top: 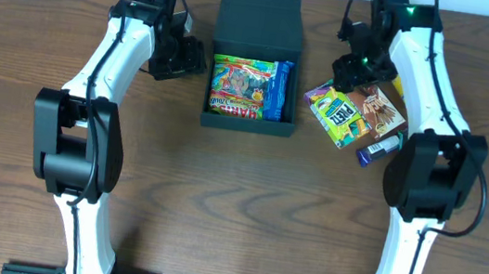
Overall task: Pack container
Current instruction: 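Reach the right gripper down to the PRETZ pretzel box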
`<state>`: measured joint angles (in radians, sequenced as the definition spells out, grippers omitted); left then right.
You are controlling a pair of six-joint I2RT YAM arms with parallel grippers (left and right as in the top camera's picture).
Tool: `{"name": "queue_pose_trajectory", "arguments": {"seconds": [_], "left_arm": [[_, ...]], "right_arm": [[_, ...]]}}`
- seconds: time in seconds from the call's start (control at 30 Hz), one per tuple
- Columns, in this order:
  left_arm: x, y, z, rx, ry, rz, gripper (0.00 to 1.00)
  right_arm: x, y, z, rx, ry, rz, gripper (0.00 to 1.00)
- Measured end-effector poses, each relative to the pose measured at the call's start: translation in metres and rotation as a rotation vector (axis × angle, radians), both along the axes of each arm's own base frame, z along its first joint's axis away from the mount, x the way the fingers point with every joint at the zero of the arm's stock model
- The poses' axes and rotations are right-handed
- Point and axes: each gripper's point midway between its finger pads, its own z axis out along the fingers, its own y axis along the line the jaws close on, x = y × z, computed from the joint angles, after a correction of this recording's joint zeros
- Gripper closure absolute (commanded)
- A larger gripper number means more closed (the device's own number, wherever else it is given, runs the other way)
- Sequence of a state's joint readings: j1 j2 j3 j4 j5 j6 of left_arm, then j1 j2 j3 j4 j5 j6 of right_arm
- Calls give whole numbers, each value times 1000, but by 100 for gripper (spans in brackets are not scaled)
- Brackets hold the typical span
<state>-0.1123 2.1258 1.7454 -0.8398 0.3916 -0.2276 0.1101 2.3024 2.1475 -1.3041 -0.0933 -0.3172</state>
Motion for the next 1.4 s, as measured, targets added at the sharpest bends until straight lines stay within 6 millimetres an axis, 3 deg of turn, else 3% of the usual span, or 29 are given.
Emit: {"name": "queue_pose_trajectory", "arguments": {"seconds": [0.23,0.73,1.4], "left_arm": [[0,0,0,0,0,0,33],[1,0,0,0,-2,0,33],[1,0,0,0,-2,0,32]], "right_arm": [[-8,8,-26,39,73,36,32],[-24,11,-61,46,137,61,29],[-24,13,-64,-12,124,69,34]]}}
